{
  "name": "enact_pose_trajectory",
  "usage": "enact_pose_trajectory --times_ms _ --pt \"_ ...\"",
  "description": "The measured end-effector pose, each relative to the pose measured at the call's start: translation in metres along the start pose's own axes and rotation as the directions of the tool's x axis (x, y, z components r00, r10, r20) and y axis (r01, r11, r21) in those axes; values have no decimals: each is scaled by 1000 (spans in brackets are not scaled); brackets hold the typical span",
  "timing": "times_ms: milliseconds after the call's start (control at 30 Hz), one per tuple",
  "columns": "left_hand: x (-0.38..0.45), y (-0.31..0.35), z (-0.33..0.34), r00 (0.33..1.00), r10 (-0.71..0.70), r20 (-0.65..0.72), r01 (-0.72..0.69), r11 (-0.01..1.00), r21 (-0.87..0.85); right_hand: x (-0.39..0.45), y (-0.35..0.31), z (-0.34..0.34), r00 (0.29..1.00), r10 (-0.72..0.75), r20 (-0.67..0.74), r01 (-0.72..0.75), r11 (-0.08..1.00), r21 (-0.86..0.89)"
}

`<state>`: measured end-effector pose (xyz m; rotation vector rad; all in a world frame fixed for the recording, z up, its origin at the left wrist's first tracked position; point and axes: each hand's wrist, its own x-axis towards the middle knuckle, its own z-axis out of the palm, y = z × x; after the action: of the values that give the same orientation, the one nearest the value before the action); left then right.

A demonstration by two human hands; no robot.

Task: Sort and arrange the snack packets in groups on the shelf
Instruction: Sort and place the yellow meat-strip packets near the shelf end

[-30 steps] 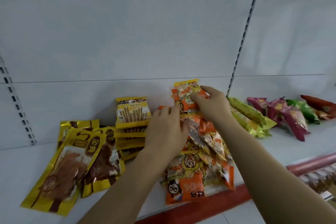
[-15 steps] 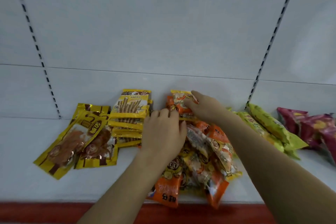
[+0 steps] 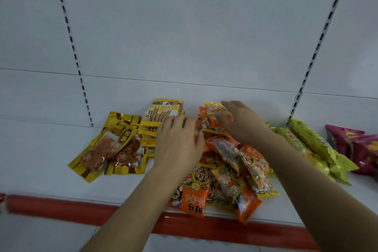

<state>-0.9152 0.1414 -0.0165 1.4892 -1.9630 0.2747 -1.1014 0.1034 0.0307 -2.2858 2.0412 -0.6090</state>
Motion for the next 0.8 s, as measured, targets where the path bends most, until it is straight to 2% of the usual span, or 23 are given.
enact_pose_trajectory --times_ms 167,300,533,800 --pt "-11 -39 -21 997 -38 -70 38 999 -3 -16 -54 8 982 -139 -128 134 990 -51" --pt "-25 -93 -47 991 -68 -116 70 997 16 -26 -121 26 952 -259 -162 247 965 -90" --pt "-68 -233 -109 986 -113 -127 124 989 82 -32 -264 93 939 -332 -85 325 941 -90" --pt "-130 -400 -174 943 -332 -36 334 929 157 -32 -433 182 906 -418 68 418 908 19"
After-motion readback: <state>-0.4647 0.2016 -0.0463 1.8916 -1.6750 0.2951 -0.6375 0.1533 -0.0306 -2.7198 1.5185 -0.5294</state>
